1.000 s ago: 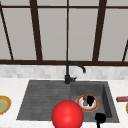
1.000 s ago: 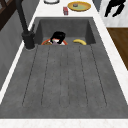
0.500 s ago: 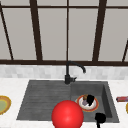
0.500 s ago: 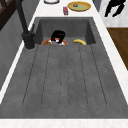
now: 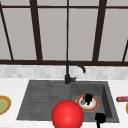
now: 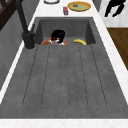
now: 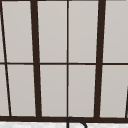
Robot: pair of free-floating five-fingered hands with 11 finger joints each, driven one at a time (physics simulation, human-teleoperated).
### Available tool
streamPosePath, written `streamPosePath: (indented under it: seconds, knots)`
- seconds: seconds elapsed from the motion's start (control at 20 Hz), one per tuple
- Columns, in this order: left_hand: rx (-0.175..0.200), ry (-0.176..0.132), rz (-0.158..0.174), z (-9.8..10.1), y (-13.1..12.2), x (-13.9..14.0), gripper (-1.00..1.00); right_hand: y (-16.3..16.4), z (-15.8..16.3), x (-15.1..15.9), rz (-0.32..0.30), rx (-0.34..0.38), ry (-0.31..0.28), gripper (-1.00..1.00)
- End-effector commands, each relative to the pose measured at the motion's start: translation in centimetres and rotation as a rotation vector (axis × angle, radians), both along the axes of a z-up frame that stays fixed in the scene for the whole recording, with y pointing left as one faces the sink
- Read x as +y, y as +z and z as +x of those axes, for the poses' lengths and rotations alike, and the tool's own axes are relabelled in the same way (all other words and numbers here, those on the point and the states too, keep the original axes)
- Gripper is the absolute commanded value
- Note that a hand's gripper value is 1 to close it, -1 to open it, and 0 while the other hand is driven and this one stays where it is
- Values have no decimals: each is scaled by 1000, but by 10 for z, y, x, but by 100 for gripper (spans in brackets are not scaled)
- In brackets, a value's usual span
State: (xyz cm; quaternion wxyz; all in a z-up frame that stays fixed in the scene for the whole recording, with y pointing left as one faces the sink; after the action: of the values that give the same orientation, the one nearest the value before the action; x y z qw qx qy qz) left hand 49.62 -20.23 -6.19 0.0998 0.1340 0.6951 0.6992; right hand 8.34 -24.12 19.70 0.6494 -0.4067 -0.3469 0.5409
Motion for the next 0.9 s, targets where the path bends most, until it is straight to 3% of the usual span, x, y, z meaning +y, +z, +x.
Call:
streamPosePath:
  seconds: [0.0, 0.3, 0.85]
  knots:
    - [52, -39, 34, 7, 12, 12, 100, 0, 0, 0, 0, 0, 0, 0]
    - [121, -69, 16, 10, 36, 13, 100, 0, 0, 0, 0, 0, 0, 0]
    - [237, -63, 27, 9, 60, 33, 100, 0, 0, 0, 0, 0, 0, 0]
